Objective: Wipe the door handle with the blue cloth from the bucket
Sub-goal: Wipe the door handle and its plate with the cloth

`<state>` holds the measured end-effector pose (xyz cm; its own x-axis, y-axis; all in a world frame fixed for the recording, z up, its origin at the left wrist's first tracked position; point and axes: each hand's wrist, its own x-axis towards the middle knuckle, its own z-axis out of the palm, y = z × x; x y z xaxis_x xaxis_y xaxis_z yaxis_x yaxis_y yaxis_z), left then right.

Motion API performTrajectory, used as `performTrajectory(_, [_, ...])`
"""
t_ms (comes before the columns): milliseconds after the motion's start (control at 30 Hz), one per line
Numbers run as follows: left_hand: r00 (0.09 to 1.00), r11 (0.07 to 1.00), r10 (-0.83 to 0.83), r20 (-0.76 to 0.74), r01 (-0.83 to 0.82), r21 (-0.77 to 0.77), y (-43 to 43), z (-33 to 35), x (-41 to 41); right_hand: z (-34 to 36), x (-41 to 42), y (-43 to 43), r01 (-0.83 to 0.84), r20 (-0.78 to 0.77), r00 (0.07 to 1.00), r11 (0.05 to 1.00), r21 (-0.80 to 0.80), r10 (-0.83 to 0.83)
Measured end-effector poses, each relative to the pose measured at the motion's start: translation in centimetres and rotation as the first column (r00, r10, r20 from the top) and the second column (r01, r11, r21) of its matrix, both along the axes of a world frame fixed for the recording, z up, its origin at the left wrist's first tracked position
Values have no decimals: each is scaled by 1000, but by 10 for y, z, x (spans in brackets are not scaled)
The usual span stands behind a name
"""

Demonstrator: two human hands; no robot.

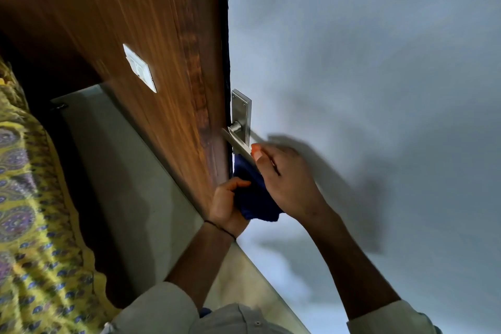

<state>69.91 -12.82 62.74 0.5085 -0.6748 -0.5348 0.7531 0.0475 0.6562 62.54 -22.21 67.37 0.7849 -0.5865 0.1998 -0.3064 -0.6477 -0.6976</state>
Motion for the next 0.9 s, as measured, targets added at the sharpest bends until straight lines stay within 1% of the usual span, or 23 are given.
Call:
performTrajectory(33, [1000, 1000, -11, 4, 11, -4, 0, 3, 0, 1, 0, -1, -8, -5, 1000, 1000, -14, 8])
performTrajectory(67, [1000, 1000, 13, 10, -13, 1, -1, 4, 6, 3, -1, -1, -11, -8, 1000, 999, -30, 10])
performTrajectory(167, [983, 983, 180, 39, -182, 33, -5, 9, 44, 7, -4, 1, -24, -39, 999, 998, -56, 22])
performTrajectory(267, [970, 967, 232, 80, -238, 88, -9, 14, 62, 8, -6, 2, -40, -52, 998, 997, -70, 36])
performTrajectory(333, [975, 974, 210, 72, -216, 75, -10, 17, 45, 7, -4, 2, -25, -43, 999, 997, -72, 22])
performTrajectory(467, [999, 999, 41, 4, -41, -6, -1, 17, -4, 5, -3, 2, -18, -37, 999, 994, -108, 14])
performTrajectory(533, [999, 1000, -28, 26, 28, 11, 1, 19, -9, 6, -4, 2, -19, -45, 999, 994, -112, 14])
performTrajectory(567, [999, 999, -28, 44, 27, 25, 1, 23, -7, 6, -4, 2, -17, -42, 999, 994, -108, 12])
performTrajectory(600, [998, 998, 7, 65, -10, 58, -1, 24, 3, 7, -4, 2, -14, -36, 999, 995, -104, 10])
performTrajectory(700, [974, 972, 173, 145, -192, 136, -2, 27, 44, 7, -6, 3, -21, -24, 1000, 996, -90, 19])
performTrajectory(767, [950, 957, 239, 203, -266, 118, -3, 27, 66, 6, -6, 3, -33, -42, 999, 995, -92, 29])
performTrajectory(833, [915, 927, 334, 225, -362, 96, -8, 35, 63, 3, -6, 0, -31, -53, 998, 995, -100, 26])
performTrajectory(900, [880, 894, 383, 281, -430, 128, -12, 44, 36, 1, -4, 0, -23, -30, 999, 996, -91, 21])
